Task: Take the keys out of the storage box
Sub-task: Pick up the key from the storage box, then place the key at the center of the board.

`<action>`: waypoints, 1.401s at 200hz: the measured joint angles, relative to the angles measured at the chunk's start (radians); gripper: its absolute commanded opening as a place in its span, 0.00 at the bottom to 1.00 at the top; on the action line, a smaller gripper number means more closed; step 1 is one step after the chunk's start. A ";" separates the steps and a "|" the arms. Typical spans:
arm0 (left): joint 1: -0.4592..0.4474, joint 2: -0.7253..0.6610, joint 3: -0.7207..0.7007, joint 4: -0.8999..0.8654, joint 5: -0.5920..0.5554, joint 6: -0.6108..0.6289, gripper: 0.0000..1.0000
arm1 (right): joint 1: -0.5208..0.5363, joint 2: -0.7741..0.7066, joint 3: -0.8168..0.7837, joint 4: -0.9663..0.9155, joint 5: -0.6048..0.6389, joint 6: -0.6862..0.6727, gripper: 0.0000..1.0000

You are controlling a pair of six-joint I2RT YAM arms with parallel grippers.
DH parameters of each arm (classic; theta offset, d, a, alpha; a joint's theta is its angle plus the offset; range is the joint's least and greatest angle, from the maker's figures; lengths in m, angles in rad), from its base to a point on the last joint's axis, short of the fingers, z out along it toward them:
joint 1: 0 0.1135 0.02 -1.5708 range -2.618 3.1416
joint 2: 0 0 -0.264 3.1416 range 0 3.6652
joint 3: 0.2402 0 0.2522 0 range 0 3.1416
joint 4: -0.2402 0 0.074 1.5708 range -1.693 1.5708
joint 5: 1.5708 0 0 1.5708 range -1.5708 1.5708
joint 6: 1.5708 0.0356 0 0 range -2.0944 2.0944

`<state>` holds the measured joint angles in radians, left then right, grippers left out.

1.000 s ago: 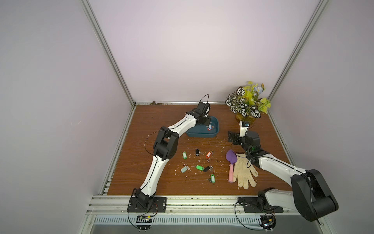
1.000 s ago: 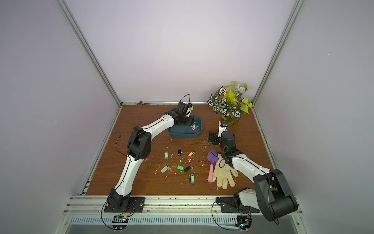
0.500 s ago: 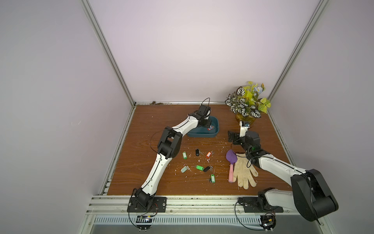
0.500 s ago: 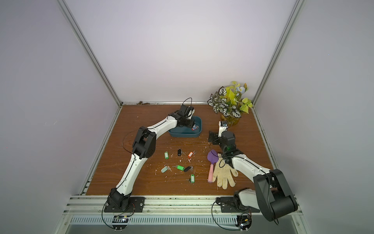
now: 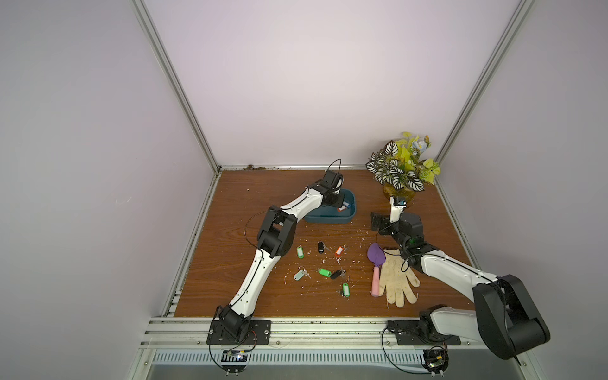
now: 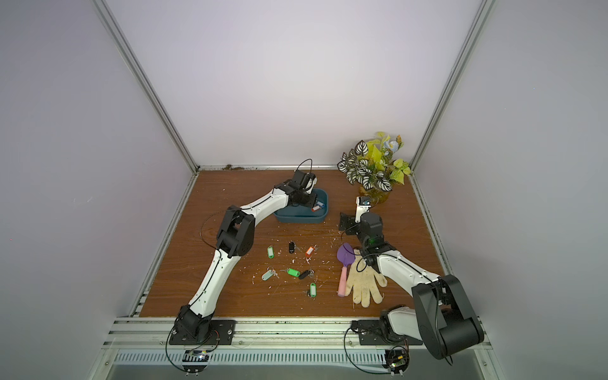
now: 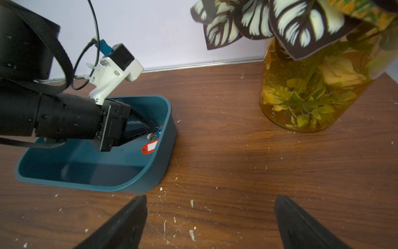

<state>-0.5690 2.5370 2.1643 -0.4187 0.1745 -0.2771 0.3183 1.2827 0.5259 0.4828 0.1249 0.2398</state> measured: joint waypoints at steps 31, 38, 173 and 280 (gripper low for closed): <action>0.000 -0.005 0.000 -0.005 0.019 -0.001 0.00 | 0.000 0.000 0.000 0.000 0.000 0.000 0.99; 0.000 -0.010 -0.001 -0.009 0.024 -0.001 0.00 | 0.000 0.000 0.000 0.000 0.000 0.000 0.99; 0.005 -0.541 -0.478 0.116 0.003 -0.031 0.00 | -0.002 -0.014 0.000 0.000 -0.056 0.015 0.99; -0.242 -1.309 -1.378 0.290 -0.083 -0.090 0.00 | 0.004 -0.034 -0.016 0.116 -0.331 0.075 0.99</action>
<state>-0.8108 1.2278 0.7868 -0.1287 0.0917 -0.3676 0.3225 1.2491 0.5098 0.5991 -0.2058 0.3145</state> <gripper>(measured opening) 0.048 0.994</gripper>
